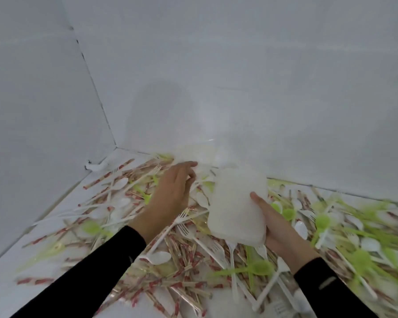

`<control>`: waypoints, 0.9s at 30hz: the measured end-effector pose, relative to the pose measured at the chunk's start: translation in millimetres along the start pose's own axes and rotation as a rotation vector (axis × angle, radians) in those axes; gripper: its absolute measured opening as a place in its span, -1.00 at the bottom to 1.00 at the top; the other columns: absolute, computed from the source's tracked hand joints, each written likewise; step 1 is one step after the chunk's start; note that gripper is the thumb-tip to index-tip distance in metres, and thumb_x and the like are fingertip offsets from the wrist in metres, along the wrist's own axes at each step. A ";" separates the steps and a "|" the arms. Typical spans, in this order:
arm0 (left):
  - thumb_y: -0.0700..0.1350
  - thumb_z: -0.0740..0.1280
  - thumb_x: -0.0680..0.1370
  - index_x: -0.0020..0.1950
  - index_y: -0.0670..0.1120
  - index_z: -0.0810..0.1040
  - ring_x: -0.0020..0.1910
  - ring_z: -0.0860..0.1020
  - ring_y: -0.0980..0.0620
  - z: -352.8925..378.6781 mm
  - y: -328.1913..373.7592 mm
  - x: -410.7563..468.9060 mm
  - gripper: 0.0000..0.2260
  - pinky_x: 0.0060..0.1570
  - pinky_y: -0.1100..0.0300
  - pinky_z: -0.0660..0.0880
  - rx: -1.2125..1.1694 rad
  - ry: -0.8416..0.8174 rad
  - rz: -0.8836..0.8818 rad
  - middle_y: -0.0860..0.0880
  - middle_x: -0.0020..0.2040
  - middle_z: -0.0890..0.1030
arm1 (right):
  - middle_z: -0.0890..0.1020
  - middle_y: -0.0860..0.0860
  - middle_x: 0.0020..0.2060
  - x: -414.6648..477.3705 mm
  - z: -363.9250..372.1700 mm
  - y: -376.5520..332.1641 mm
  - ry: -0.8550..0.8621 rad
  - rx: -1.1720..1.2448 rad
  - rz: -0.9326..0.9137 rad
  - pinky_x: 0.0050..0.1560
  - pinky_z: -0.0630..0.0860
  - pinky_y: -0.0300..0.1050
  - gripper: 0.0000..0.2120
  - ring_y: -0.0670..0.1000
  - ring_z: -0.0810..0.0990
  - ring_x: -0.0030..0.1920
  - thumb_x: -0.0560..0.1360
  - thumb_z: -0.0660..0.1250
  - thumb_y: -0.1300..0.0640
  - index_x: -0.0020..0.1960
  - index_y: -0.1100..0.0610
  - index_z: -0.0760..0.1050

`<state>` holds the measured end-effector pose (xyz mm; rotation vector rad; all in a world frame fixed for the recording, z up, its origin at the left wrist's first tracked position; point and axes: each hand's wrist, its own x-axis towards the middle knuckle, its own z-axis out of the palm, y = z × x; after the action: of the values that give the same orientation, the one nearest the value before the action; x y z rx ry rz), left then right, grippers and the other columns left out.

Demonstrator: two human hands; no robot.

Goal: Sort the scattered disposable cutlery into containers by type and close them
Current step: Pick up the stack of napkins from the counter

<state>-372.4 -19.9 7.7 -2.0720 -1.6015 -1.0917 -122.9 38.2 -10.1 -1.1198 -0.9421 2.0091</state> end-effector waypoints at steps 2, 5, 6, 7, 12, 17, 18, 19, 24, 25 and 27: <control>-0.23 0.21 0.63 -0.03 -0.21 0.50 0.35 0.46 -0.08 4.2 49.3 -7.8 -0.89 0.36 0.10 0.36 -0.054 -0.115 0.166 -0.16 0.32 0.53 | 0.66 0.13 0.16 -17.4 -5.8 0.3 0.017 0.059 0.004 0.23 0.52 0.22 -0.52 0.17 0.64 0.16 0.57 0.21 -0.18 0.34 0.11 0.49; -0.18 0.16 0.67 0.01 -0.14 0.41 0.42 0.41 -0.07 19.5 115.0 -25.6 -0.92 0.38 -0.01 0.37 -0.106 -0.258 0.315 -0.14 0.38 0.49 | 0.67 0.18 0.12 -51.9 -23.9 -2.6 0.058 0.151 -0.044 0.14 0.57 0.24 -0.42 0.20 0.66 0.11 0.56 0.09 -0.28 0.30 0.13 0.52; -0.19 0.17 0.67 0.02 -0.12 0.37 0.42 0.41 -0.07 26.8 130.3 -31.1 -0.95 0.35 -0.02 0.40 -0.095 -0.278 0.352 -0.14 0.39 0.49 | 0.67 0.18 0.11 -61.0 -30.4 -3.3 0.078 0.170 -0.068 0.12 0.58 0.23 -0.39 0.20 0.67 0.09 0.55 0.06 -0.31 0.29 0.13 0.52; -0.19 0.19 0.66 0.02 -0.10 0.35 0.42 0.40 -0.07 33.1 144.7 -34.5 -0.97 0.33 -0.01 0.41 -0.083 -0.278 0.386 -0.13 0.39 0.48 | 0.67 0.18 0.12 -70.4 -37.2 -4.4 0.099 0.201 -0.098 0.14 0.57 0.24 -0.33 0.20 0.66 0.10 0.51 0.05 -0.35 0.30 0.13 0.51; -0.16 0.19 0.65 0.00 -0.07 0.43 0.41 0.42 -0.01 60.0 225.5 -32.1 -0.94 0.28 0.00 0.40 -0.144 -0.198 0.441 -0.05 0.35 0.54 | 0.63 0.20 0.18 -122.9 -99.8 -9.8 0.132 0.324 -0.191 0.24 0.51 0.23 -0.19 0.22 0.61 0.19 0.46 -0.05 -0.46 0.34 0.13 0.49; -0.08 0.26 0.63 0.03 -0.04 0.53 0.40 0.43 0.05 86.6 313.4 -20.5 -0.92 0.23 0.06 0.43 -0.352 -0.242 0.473 0.03 0.33 0.55 | 0.62 0.24 0.18 -191.7 -174.0 -17.2 0.195 0.291 -0.279 -0.02 0.61 0.05 -0.55 0.23 0.62 0.16 0.56 0.35 0.02 0.36 0.23 0.46; -0.03 0.26 0.63 0.04 -0.04 0.55 0.38 0.44 0.06 89.2 330.4 -18.0 -0.88 0.22 0.07 0.44 -0.402 -0.273 0.481 0.05 0.32 0.55 | 0.62 0.24 0.17 -205.0 -187.8 -17.7 0.218 0.273 -0.307 -0.05 0.61 0.03 -0.59 0.24 0.63 0.15 0.56 0.35 0.11 0.36 0.24 0.45; 0.01 0.27 0.63 0.06 -0.04 0.56 0.36 0.46 0.08 92.8 348.7 -14.9 -0.84 0.20 0.07 0.46 -0.459 -0.290 0.493 0.07 0.30 0.56 | 0.63 0.23 0.16 -220.4 -202.1 -18.9 0.243 0.251 -0.334 -0.04 0.61 0.04 -0.61 0.24 0.63 0.14 0.56 0.35 0.15 0.36 0.23 0.46; 0.06 0.31 0.59 0.24 -0.04 0.48 0.39 0.41 0.11 119.8 444.2 20.5 -0.71 0.29 0.01 0.42 -0.659 -0.266 0.266 0.08 0.36 0.48 | 0.69 0.07 0.08 -304.4 -287.6 -31.7 0.409 0.010 -0.345 -0.07 0.62 0.02 -0.55 0.12 0.69 0.05 0.48 0.44 0.18 0.34 0.06 0.46; 0.11 0.33 0.55 0.30 -0.03 0.42 0.46 0.33 0.10 126.6 458.4 30.2 -0.62 0.38 0.04 0.34 -0.653 -0.264 0.210 0.10 0.42 0.40 | 0.70 0.04 0.07 -319.6 -303.1 -33.5 0.404 -0.101 -0.321 -0.03 0.62 0.01 -0.53 0.09 0.69 0.04 0.47 0.46 0.18 0.34 0.03 0.46; 0.28 0.37 0.44 0.46 0.08 0.21 0.52 0.18 0.12 133.0 486.9 47.5 -0.32 0.46 0.15 0.15 -0.653 -0.397 0.067 0.16 0.49 0.23 | 0.69 0.01 0.09 -350.0 -328.4 -37.3 0.326 -0.291 -0.286 0.07 0.60 0.01 -0.53 0.05 0.68 0.07 0.48 0.46 0.18 0.34 -0.03 0.45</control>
<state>130.6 -63.0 53.5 -2.8944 -1.4372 -1.3796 324.3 -131.4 43.8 -1.3337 -1.1676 1.4399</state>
